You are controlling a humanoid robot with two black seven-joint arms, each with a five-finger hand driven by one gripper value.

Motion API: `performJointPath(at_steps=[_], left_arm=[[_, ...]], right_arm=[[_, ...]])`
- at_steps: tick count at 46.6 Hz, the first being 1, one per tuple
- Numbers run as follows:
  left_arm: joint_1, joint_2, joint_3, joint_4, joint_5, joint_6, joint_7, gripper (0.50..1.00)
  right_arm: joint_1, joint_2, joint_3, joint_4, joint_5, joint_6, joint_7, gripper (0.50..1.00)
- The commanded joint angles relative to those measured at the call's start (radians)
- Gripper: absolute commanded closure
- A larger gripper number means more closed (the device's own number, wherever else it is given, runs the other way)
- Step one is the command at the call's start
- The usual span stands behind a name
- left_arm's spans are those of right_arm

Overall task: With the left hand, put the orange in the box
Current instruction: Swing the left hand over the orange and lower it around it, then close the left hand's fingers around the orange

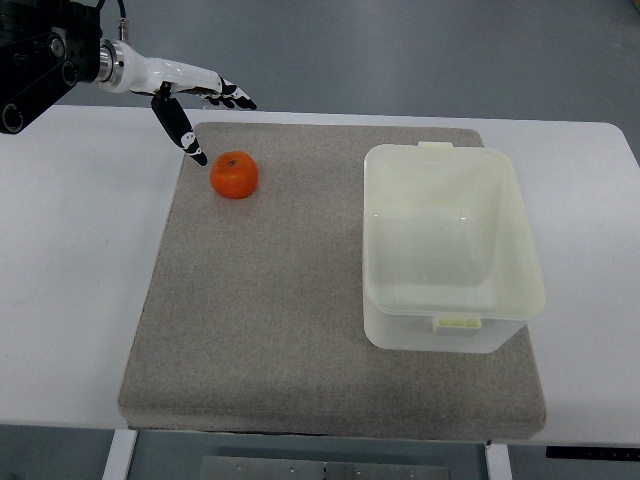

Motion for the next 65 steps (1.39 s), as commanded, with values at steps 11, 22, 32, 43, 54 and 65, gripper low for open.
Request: performJointPath(at_steps=[11,22,32,43,54,65], left_arm=[[0.016,-0.014,0.083,0.000,0.090,0.136,-0.013,0.512],[0.017,-0.051,0.123,-0.011,0.101,0.188,-0.022,0.510],[0.046,-0.069,0.125,-0.037,0.091,0.195,-0.025,0.508],[0.094,-0.082,0.114,-0.031,0.085,0.214,-0.025,0.506],[0.103,-0.082,0.113,-0.007,0.081,0.267,-0.025,0.506],[0.106,-0.082,0.116,-0.007,0.070,0.273,-0.025,0.506]], right_arm=[[0.000,0.000,0.000,0.000,0.000,0.000,0.000,0.574],[0.000,0.000,0.000,0.000,0.000,0.000,0.000,0.574],[0.000,0.000,0.000,0.000,0.000,0.000,0.000,0.574],[0.000,0.000,0.000,0.000,0.000,0.000,0.000,0.574],[0.000,0.000,0.000,0.000,0.000,0.000,0.000,0.574],[0.000,0.000,0.000,0.000,0.000,0.000,0.000,0.574]])
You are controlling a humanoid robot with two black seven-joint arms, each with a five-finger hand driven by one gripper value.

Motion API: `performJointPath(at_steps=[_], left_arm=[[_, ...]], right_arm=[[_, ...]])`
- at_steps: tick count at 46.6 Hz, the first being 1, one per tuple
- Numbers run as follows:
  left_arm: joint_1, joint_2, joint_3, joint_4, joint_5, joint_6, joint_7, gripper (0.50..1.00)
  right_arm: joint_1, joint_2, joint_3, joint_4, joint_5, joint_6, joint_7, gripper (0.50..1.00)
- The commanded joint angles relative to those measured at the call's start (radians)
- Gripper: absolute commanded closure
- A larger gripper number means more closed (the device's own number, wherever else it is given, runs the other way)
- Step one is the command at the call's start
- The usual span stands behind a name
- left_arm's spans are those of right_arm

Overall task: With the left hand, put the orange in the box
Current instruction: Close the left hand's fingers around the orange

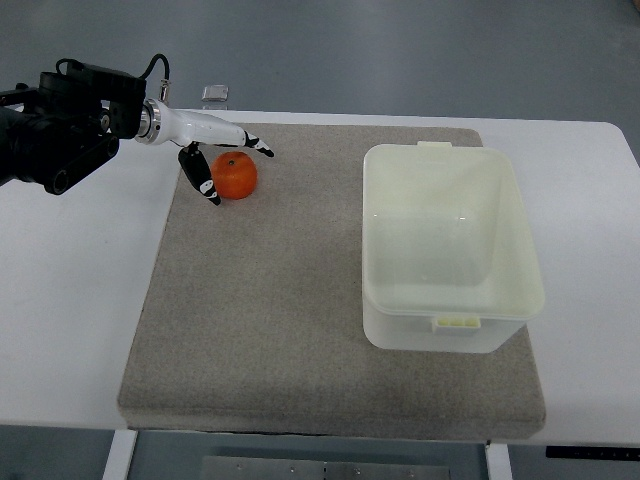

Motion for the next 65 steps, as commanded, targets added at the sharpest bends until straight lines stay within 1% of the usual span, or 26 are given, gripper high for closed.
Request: performJointPath(at_steps=[1,9,16,29,33,38,40,43,44,47,49,52,54,55,65], left_arm=[[0.001,0.000,0.003,0.000,0.002,0.000,0.000,0.506],[0.006,-0.001,0.009,0.008,0.009,0.004,0.000,0.506],[0.009,-0.012,0.012,0.031,0.018,0.049,0.002,0.508],[0.032,-0.015,0.012,0.036,0.020,0.050,0.002,0.508],[0.033,-0.015,0.012,0.034,0.020,0.050,0.000,0.519],[0.033,-0.015,0.012,0.036,0.022,0.054,0.000,0.570],[0.033,-0.018,0.012,0.036,0.020,0.055,0.003,0.634],[0.033,-0.020,0.012,0.036,0.014,0.055,0.005,0.658],[0.033,-0.020,0.012,0.036,0.012,0.055,0.005,0.677],[0.033,-0.020,0.012,0.036,0.012,0.057,0.005,0.688],[0.033,-0.020,0.012,0.036,0.012,0.058,0.005,0.752],[0.033,-0.020,0.012,0.039,0.012,0.058,0.008,0.880],[0.033,-0.021,0.011,0.045,0.012,0.058,0.008,0.981],[0.033,-0.021,0.011,0.048,0.012,0.060,0.008,1.000],[0.029,-0.021,0.011,0.065,0.011,0.060,0.011,1.000]], right_arm=[[0.000,0.000,0.000,0.000,0.000,0.000,0.000,0.574],[0.000,0.000,0.000,0.000,0.000,0.000,0.000,0.574],[0.000,0.000,0.000,0.000,0.000,0.000,0.000,0.574],[0.000,0.000,0.000,0.000,0.000,0.000,0.000,0.574],[0.000,0.000,0.000,0.000,0.000,0.000,0.000,0.574],[0.000,0.000,0.000,0.000,0.000,0.000,0.000,0.574],[0.000,0.000,0.000,0.000,0.000,0.000,-0.001,0.574],[0.000,0.000,0.000,0.000,0.000,0.000,0.000,0.574],[0.000,0.000,0.000,0.000,0.000,0.000,0.000,0.574],[0.000,0.000,0.000,0.000,0.000,0.000,0.000,0.574],[0.000,0.000,0.000,0.000,0.000,0.000,-0.001,0.574],[0.000,0.000,0.000,0.000,0.000,0.000,0.000,0.574],[0.000,0.000,0.000,0.000,0.000,0.000,-0.001,0.574],[0.000,0.000,0.000,0.000,0.002,0.000,0.000,0.574],[0.000,0.000,0.000,0.000,0.000,0.000,0.000,0.574]])
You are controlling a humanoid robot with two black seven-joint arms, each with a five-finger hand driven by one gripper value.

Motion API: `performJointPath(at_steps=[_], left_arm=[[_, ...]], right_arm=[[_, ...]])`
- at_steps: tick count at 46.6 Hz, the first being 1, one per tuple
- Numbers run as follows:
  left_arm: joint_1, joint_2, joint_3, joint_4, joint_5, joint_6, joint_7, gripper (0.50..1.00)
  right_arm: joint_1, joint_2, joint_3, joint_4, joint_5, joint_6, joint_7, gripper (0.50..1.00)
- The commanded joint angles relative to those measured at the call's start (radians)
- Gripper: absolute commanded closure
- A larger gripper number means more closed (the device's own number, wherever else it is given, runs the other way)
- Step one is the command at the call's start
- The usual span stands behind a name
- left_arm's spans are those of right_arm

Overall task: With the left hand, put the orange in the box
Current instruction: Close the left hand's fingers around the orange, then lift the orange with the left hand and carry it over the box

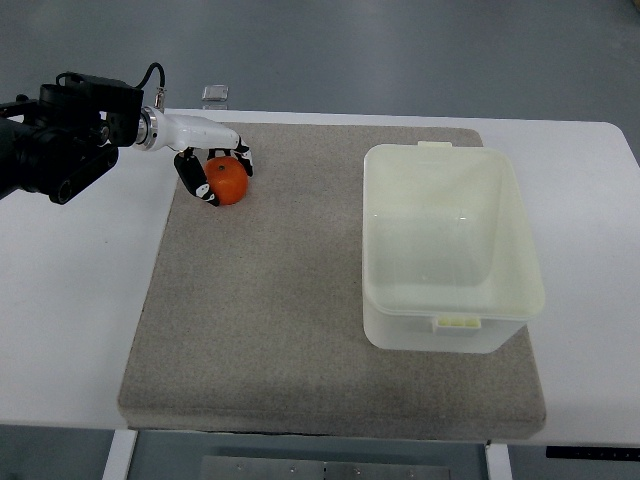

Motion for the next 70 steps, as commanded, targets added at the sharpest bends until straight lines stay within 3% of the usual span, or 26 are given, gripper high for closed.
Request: performJointPath(at_steps=[1,14,24,49,70], left_arm=[[-0.007,0.001,-0.001,0.002,-0.006,0.000,0.000,1.000],[-0.033,-0.022,-0.013,0.110,-0.055,0.012,-0.003,1.000],[-0.056,-0.025,-0.013,0.114,-0.075,0.012,-0.002,1.000],[-0.154,-0.022,-0.033,0.030,-0.137,0.032,-0.002,1.000],[-0.268,-0.012,-0.121,-0.189,-0.144,0.034,0.003,1.000]], right_arm=[[0.000,0.000,0.000,0.000,0.000,0.000,0.000,0.574],[0.000,0.000,0.000,0.000,0.000,0.000,0.000,0.574],[0.000,0.000,0.000,0.000,0.000,0.000,0.000,0.574],[0.000,0.000,0.000,0.000,0.000,0.000,0.000,0.574],[0.000,0.000,0.000,0.000,0.000,0.000,0.000,0.574]])
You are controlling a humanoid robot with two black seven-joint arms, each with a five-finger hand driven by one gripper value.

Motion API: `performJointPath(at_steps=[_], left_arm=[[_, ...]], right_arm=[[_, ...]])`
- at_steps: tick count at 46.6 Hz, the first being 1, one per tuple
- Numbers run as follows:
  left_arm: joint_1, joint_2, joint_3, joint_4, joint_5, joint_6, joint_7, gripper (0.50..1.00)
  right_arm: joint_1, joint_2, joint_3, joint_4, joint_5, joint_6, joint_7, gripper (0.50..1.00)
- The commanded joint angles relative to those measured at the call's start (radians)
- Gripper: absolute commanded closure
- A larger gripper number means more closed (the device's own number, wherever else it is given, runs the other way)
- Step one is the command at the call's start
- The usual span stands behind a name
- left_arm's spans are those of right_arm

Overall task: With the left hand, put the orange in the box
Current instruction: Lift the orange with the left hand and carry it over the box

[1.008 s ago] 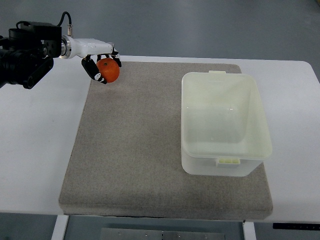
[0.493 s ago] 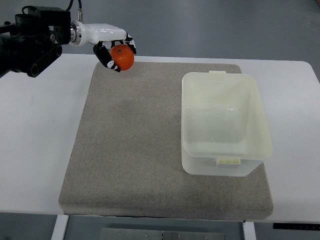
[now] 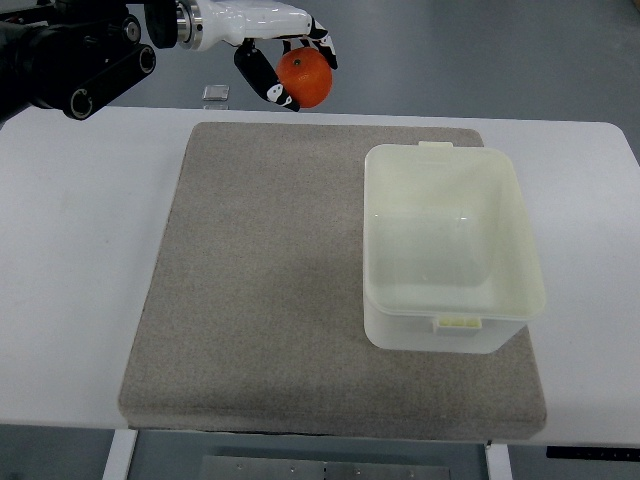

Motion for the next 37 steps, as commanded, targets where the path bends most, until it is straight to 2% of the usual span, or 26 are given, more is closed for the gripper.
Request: performJointPath(at_steps=[1,21,37], left_arm=[[-0.022,-0.001,-0.005,-0.034,0.000,0.000,0.000,1.000],[-0.066,-0.012,-0.063,-0.217,0.002,0.000,0.013,1.000],[-0.065,-0.072,-0.099,-0.247,0.008,0.000,0.014,1.000]], right_arm=[[0.000,0.000,0.000,0.000,0.000,0.000,0.000,0.574],[0.000,0.000,0.000,0.000,0.000,0.000,0.000,0.574],[0.000,0.000,0.000,0.000,0.000,0.000,0.000,0.574]])
